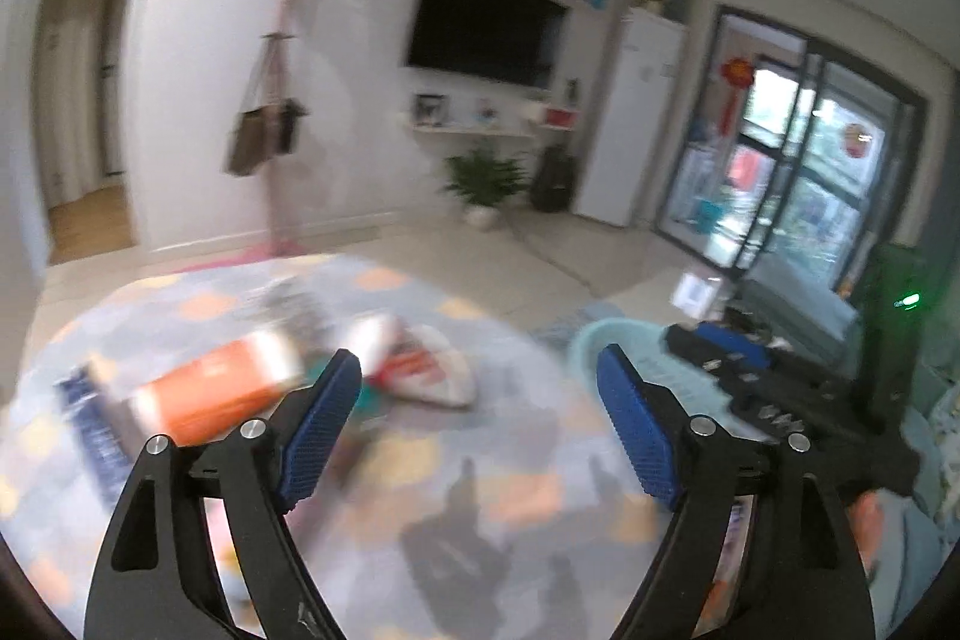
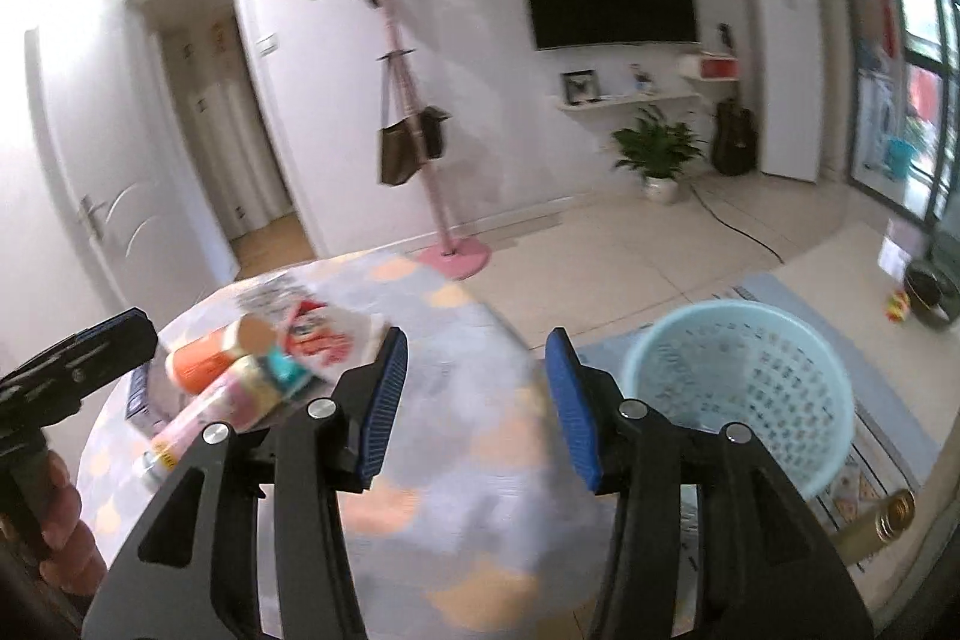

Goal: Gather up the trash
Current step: 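Grasp the red-white paper cup with the right tool while the left tool grasps the pink bottle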

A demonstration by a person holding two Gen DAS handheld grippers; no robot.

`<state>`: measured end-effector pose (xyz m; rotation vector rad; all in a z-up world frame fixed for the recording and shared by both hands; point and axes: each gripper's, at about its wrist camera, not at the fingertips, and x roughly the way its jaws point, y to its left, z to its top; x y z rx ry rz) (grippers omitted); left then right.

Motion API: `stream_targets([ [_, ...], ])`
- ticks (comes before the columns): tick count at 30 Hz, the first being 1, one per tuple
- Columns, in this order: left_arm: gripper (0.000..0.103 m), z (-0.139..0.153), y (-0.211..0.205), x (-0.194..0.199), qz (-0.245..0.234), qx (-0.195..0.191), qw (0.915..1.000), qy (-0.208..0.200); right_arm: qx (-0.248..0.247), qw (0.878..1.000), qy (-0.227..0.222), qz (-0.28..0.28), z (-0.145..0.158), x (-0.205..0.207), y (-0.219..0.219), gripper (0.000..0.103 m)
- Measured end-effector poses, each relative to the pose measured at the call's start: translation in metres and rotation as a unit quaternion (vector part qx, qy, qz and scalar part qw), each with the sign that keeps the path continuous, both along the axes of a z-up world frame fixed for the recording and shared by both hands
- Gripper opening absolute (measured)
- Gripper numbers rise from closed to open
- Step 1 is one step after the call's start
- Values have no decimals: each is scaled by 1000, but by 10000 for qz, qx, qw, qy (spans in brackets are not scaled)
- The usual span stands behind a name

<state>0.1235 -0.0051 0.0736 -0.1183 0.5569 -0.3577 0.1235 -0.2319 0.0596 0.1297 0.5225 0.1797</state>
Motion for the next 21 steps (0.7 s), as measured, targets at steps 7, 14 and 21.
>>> stream_targets([
  [7,79,-38,41,22,343,643,9936,859,-121,9979,278,577,-9,21,60,57],
  [14,79,-70,49,45,388,723,9888,1249,128,9940,666,857,-17,58,89,74],
  [21,78,-91,47,56,372,939,9848,1416,490,9903,982,853,-34,96,96,81],
])
